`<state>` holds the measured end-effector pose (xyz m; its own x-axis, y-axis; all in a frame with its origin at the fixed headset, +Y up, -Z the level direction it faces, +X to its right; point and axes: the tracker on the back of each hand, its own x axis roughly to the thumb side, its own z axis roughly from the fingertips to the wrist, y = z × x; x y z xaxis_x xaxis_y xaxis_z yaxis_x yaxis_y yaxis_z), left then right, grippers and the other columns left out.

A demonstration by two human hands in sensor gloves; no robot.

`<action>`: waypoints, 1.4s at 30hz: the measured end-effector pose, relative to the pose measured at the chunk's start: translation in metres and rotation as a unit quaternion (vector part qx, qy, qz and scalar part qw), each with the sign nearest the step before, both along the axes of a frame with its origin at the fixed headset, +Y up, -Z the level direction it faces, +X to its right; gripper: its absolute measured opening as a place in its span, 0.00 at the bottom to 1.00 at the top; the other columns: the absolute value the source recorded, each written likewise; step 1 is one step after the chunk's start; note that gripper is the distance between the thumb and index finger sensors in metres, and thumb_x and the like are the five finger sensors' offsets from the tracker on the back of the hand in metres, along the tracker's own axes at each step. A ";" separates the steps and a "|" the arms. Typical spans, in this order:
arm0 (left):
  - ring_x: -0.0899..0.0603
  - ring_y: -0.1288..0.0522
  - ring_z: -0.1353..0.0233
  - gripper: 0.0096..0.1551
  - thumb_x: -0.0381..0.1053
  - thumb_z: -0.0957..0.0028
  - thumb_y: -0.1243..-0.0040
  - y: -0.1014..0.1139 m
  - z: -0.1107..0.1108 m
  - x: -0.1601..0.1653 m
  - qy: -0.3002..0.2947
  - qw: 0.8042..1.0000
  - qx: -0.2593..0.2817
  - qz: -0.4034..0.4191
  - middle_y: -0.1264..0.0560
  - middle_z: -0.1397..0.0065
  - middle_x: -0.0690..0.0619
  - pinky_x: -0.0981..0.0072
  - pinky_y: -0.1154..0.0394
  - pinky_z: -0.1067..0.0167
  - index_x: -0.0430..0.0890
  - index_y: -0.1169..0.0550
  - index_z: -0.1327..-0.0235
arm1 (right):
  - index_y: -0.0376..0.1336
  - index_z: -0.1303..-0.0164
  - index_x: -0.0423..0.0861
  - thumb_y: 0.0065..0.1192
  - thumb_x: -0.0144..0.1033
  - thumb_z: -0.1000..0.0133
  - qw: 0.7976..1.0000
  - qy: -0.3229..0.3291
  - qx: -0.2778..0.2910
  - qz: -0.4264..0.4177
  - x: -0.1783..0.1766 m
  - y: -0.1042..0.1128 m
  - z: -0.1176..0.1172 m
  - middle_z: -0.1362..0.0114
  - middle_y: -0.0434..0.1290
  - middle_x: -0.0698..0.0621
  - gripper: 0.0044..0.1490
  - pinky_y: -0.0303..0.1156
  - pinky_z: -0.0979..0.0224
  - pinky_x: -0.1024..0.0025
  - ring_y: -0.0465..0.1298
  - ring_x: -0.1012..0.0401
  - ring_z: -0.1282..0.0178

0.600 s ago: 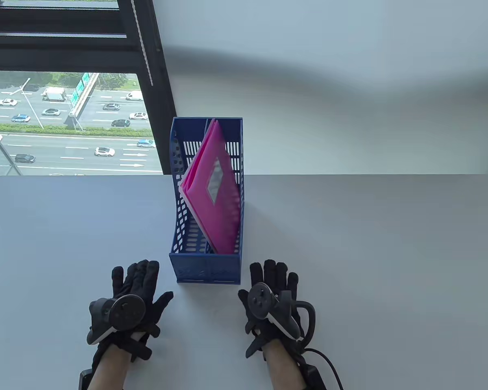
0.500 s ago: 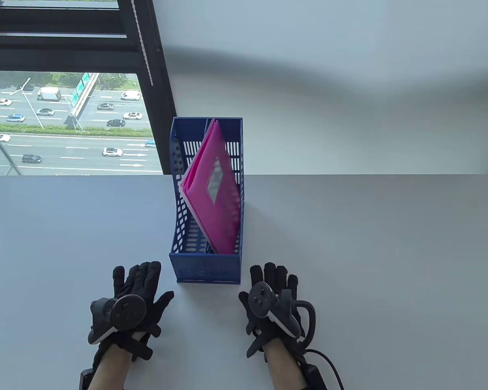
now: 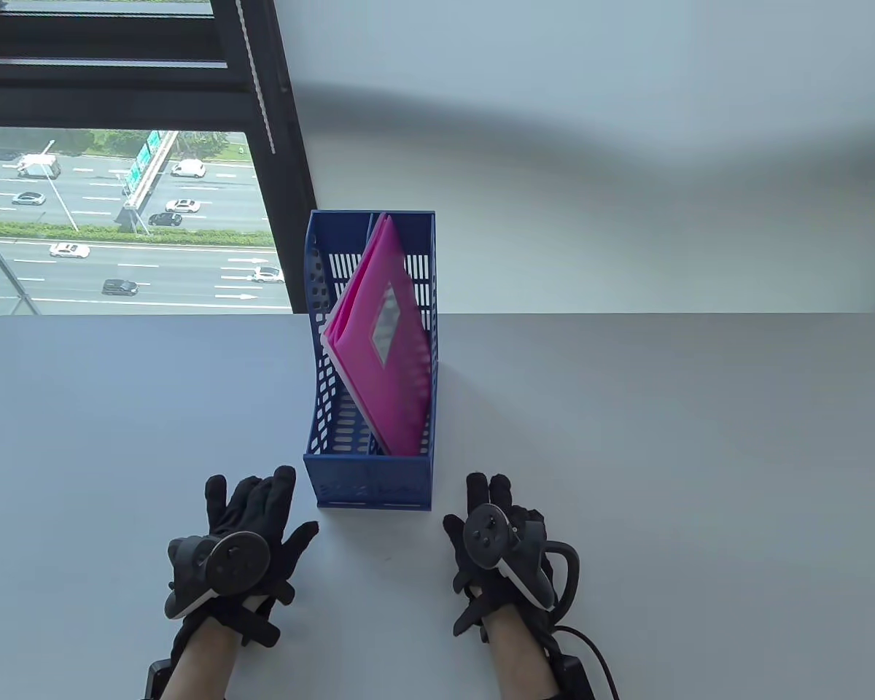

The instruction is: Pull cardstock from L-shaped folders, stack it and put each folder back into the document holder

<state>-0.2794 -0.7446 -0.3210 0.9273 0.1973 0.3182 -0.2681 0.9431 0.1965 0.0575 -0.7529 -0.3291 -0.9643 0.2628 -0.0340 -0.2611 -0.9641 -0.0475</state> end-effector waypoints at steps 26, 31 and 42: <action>0.30 0.32 0.27 0.38 0.59 0.37 0.41 0.100 -0.059 0.052 0.022 0.977 0.065 0.202 0.25 0.32 0.45 0.33 0.61 0.27 0.41 0.33 0.20 | 0.51 0.14 0.57 0.52 0.68 0.37 0.999 0.019 0.000 -0.048 -0.006 -0.002 0.000 0.16 0.64 0.51 0.44 0.58 0.19 0.47 0.73 0.49 0.27; 0.31 0.31 0.28 0.37 0.59 0.37 0.40 0.101 -0.072 0.060 0.031 0.980 0.074 0.184 0.24 0.33 0.46 0.33 0.59 0.27 0.42 0.32 0.21 | 0.51 0.14 0.57 0.51 0.68 0.37 0.998 0.020 -0.003 -0.053 -0.006 -0.002 0.001 0.16 0.63 0.51 0.44 0.58 0.19 0.47 0.72 0.49 0.27; 0.32 0.27 0.30 0.35 0.58 0.38 0.39 0.089 -0.083 0.064 0.035 0.962 0.031 0.270 0.22 0.35 0.46 0.33 0.55 0.26 0.42 0.30 0.23 | 0.51 0.14 0.57 0.51 0.68 0.37 0.998 0.022 0.000 -0.065 -0.006 -0.003 0.001 0.16 0.63 0.51 0.44 0.58 0.19 0.47 0.72 0.49 0.27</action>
<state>-0.2152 -0.6556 -0.4038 0.7141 0.6394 0.2851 -0.7000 0.6556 0.2831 0.0514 -0.7555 -0.3282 -0.9230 0.3848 0.0084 -0.3849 -0.9224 -0.0332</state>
